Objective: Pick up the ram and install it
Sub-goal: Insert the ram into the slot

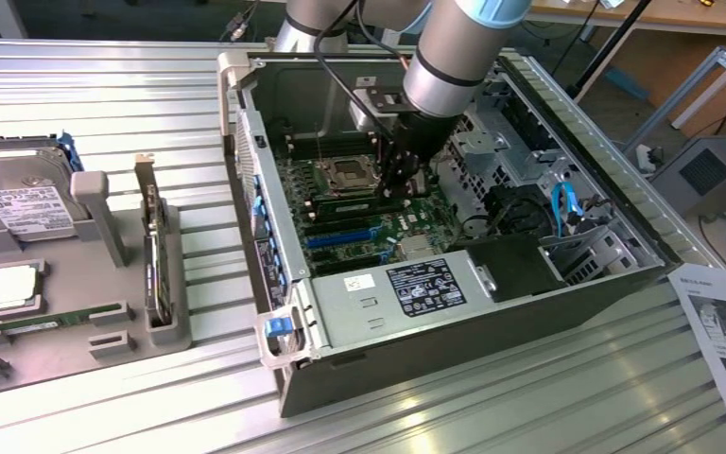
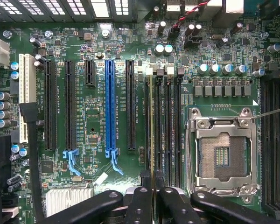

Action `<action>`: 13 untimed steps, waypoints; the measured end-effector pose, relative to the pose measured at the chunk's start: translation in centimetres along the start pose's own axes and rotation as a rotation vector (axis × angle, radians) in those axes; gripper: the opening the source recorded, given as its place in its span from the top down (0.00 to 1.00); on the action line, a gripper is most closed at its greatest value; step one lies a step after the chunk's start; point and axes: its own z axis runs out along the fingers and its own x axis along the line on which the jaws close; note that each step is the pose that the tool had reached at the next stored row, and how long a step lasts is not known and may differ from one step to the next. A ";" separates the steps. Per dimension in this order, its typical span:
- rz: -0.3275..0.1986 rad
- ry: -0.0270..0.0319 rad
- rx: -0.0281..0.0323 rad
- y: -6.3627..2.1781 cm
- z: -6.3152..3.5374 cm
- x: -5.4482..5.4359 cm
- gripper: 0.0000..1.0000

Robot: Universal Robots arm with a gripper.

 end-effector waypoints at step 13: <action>0.000 0.0000 0.0000 0.03 -0.52 0.0 0.68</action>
